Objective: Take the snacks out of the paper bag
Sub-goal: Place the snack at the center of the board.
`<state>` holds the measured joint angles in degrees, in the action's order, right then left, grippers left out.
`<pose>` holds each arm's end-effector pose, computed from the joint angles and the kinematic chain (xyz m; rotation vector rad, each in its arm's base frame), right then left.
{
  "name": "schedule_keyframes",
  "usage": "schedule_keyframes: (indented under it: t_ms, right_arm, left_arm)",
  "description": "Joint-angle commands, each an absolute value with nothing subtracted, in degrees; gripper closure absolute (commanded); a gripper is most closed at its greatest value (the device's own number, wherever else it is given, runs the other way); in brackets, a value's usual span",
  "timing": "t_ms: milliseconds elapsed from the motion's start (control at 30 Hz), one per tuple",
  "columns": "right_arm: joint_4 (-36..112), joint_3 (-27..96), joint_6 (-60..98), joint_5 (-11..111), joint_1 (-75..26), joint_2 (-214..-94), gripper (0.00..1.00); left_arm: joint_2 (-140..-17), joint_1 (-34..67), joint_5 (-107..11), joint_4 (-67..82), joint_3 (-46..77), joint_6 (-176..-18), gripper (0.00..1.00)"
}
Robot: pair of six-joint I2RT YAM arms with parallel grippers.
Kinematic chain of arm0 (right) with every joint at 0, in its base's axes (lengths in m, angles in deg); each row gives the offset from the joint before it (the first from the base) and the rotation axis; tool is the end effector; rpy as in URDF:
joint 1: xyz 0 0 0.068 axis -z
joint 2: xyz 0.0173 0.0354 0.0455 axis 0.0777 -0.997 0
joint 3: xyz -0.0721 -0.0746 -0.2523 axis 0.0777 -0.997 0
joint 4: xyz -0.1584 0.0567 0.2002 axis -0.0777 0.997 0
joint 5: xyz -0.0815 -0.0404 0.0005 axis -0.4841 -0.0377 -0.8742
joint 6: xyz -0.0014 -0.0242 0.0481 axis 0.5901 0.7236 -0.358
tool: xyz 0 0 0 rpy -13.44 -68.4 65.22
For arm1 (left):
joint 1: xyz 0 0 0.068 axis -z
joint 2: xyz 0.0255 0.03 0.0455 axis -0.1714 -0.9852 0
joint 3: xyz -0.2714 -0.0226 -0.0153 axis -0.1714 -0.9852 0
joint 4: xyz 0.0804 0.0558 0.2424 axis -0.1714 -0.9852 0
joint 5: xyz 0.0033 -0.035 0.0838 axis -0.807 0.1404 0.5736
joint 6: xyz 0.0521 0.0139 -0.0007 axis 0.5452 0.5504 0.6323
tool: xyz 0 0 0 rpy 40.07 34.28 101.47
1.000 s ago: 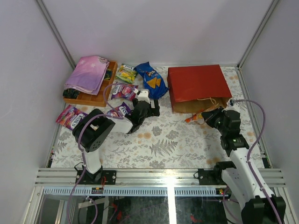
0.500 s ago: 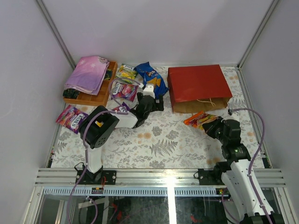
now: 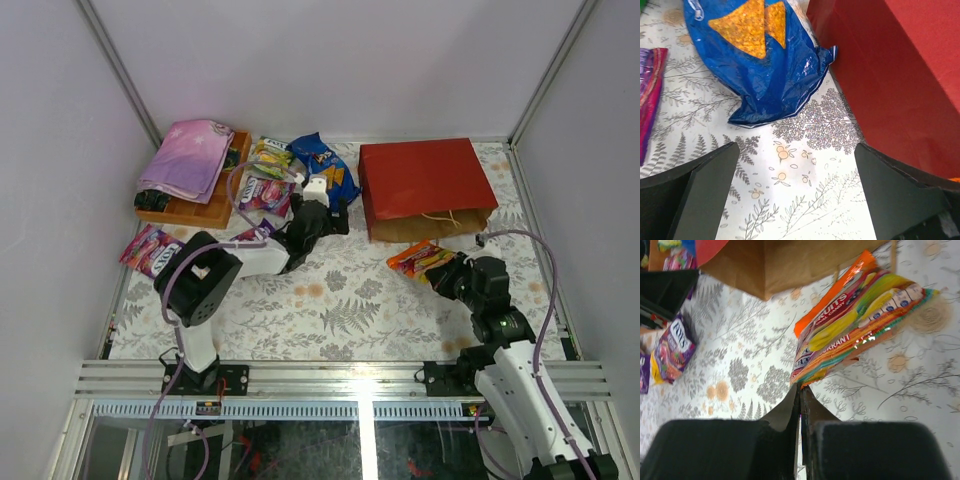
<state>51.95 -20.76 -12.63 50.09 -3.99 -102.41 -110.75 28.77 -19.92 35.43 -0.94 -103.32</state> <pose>0.1393 0.0255 0.2179 0.4453 2.0009 0.6521 0.3189 -0.2397 0.1720 0.1260 1.9293 -0.3285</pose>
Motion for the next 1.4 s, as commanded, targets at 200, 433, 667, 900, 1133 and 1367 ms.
schedule_keyframes:
  t_ms: [200,433,667,900,1133,1367]
  right_arm:
    - [42.1,-16.2,-11.9,42.1,-26.6,-105.9,1.0]
    - [27.4,-2.8,-3.9,27.3,-52.8,-129.3,1.0]
    - [17.2,3.4,0.2,31.4,-54.5,-143.1,0.61]
    - [29.4,-3.1,-0.9,24.8,-46.5,-133.2,0.07]
    - [40.3,-13.7,-4.0,20.3,-36.2,-115.7,0.01]
    - [35.4,-16.9,-8.7,24.8,-31.5,-119.5,0.01]
  left_arm:
    - [-94.0,21.3,-23.0,32.1,-10.0,-114.7,0.0]
    - [-86.0,14.7,-31.1,30.5,-15.7,-115.9,0.0]
    - [-92.8,17.8,-36.2,37.7,-17.4,-112.0,0.0]
    - [-104.8,23.3,-35.6,41.6,-10.7,-109.4,0.0]
    - [-110.8,25.7,-32.6,40.3,-5.1,-106.9,0.0]
    - [-113.2,25.8,-32.7,40.1,-4.5,-107.1,0.0]
